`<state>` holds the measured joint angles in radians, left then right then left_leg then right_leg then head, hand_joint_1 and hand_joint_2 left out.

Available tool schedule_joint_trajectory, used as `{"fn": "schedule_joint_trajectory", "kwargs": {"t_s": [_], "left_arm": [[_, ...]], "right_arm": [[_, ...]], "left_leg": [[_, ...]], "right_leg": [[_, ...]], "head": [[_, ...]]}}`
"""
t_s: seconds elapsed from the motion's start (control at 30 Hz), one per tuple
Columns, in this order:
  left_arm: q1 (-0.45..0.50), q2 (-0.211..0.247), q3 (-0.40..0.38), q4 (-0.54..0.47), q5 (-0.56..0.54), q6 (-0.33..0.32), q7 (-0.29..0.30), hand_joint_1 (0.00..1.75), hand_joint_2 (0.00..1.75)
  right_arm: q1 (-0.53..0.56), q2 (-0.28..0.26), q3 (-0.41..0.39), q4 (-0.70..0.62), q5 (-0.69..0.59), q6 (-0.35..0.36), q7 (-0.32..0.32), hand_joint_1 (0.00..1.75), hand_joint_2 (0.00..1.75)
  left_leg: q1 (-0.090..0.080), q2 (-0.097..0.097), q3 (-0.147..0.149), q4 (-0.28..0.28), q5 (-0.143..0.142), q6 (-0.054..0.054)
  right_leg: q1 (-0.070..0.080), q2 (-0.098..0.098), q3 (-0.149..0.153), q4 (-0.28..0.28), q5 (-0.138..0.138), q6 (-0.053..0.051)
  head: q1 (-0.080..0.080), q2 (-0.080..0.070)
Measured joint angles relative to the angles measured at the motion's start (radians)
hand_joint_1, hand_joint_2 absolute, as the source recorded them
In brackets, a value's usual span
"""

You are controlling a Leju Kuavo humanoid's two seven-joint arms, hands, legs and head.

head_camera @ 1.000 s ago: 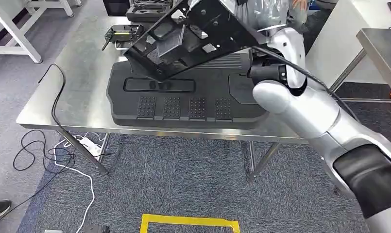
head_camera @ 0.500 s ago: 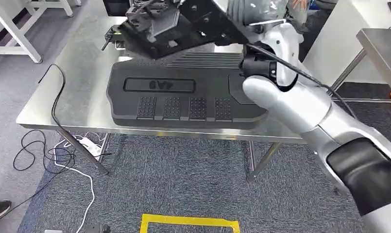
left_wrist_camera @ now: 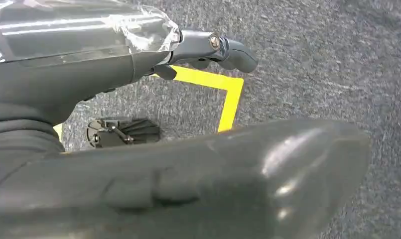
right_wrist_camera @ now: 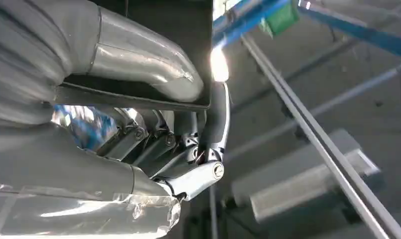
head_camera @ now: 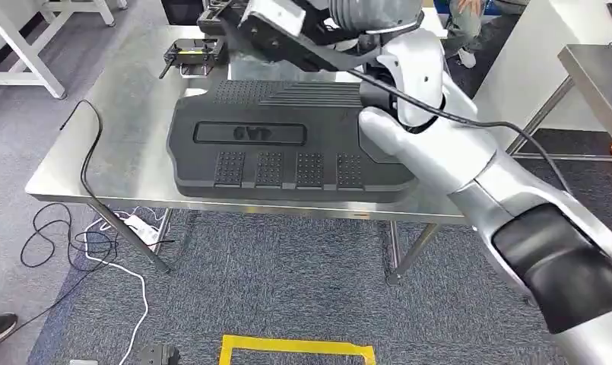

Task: Take the parts from the cabinet and place them on the table.

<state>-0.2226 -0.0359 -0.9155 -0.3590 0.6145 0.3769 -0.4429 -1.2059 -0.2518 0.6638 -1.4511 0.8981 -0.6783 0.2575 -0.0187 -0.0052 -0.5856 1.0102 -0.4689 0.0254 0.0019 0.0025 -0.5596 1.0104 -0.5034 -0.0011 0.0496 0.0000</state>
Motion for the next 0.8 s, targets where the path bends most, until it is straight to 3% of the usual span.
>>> {"fn": "schedule_joint_trajectory", "kwargs": {"t_s": [0.23,0.4,0.8], "left_arm": [[-0.005,-0.002,-0.007,0.000,-0.019,-0.018,0.002,0.00,0.00],[-0.005,-0.002,-0.008,0.000,-0.027,-0.024,0.006,0.00,0.00],[-0.005,-0.002,-0.008,-0.001,-0.037,-0.032,0.009,0.00,0.00]], "right_arm": [[-0.006,0.031,-0.026,0.048,0.206,-0.003,-0.031,1.69,1.75],[-0.028,0.040,-0.012,0.099,0.308,-0.003,0.013,1.69,1.75],[-0.085,0.065,0.142,0.251,0.445,0.015,0.087,1.75,1.75]], "left_leg": [[0.000,0.000,0.000,0.000,0.000,0.000],[0.000,0.000,0.000,0.000,0.000,0.000],[0.000,0.000,0.000,0.000,0.000,0.000]], "right_leg": [[0.000,0.000,0.000,0.000,0.000,0.000],[0.000,0.000,0.000,0.000,0.000,0.000],[0.000,-0.001,0.000,0.000,0.000,0.000]], "head": [[0.000,0.000],[0.000,0.000],[0.000,0.000]]}}
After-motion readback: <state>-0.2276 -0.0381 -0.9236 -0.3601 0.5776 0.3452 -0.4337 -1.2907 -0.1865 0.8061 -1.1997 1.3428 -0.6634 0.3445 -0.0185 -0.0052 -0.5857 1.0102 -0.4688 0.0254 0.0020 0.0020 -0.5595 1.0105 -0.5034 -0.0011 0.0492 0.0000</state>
